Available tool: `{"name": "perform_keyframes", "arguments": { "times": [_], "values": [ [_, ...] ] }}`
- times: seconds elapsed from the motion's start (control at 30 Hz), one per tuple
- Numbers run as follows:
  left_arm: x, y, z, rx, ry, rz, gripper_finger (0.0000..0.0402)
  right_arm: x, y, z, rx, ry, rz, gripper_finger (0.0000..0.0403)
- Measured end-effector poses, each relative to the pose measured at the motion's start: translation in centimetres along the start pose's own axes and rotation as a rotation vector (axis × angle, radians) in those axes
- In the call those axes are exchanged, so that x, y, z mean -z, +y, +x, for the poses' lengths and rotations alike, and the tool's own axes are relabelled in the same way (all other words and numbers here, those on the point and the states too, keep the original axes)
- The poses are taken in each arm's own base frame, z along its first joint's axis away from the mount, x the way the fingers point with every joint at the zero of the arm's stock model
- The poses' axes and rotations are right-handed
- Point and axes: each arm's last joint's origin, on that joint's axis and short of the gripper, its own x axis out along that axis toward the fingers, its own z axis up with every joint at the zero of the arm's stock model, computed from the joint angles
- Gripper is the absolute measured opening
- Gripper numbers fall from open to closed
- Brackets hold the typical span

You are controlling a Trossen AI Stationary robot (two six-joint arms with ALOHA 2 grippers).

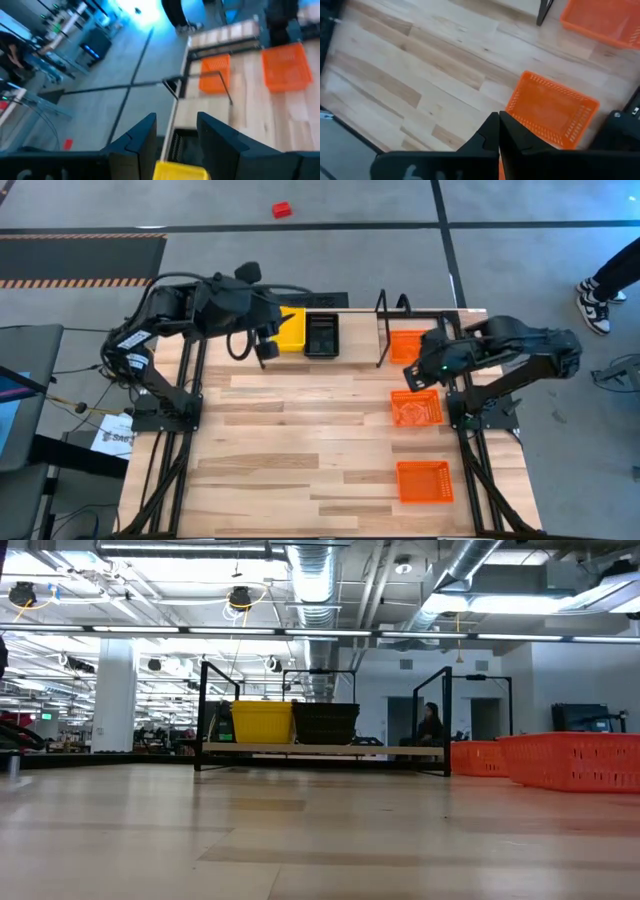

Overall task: Stack baskets on shelf by color
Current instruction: Put the bottom orange bin on the shelf

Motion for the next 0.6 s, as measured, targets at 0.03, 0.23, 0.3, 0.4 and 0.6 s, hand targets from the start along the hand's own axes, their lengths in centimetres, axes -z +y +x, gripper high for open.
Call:
{"name": "perform_keyframes", "arguments": {
  "times": [0.03, 0.23, 0.3, 0.4, 0.6],
  "values": [
    [-0.2, 0.1, 0.2, -0.010, -0.020, -0.011, 0.0130, 0.0, 0.3, 0.3, 0.006, 0.005, 0.002, 0.0019],
    [-1.0, 0.1, 1.8, -0.026, -0.055, -0.038, 0.0130, 0.0, 3.8, 3.4, -0.011, 0.082, 0.114, 0.0016],
    [-1.5, -0.2, 2.8, -0.025, -0.079, -0.044, 0.0130, 0.5, 5.6, 4.8, -0.046, 0.144, 0.115, 0.0017],
    [-1.8, -0.8, 4.1, -0.002, -0.081, -0.030, 0.0130, 1.8, 8.1, 7.1, -0.073, 0.270, 0.092, 0.0017],
    [-0.8, -2.0, 5.6, 0.025, 0.054, 0.028, 0.0130, 6.2, 10.3, 11.3, 0.105, 0.569, -0.003, 0.0009]
  ]
}}
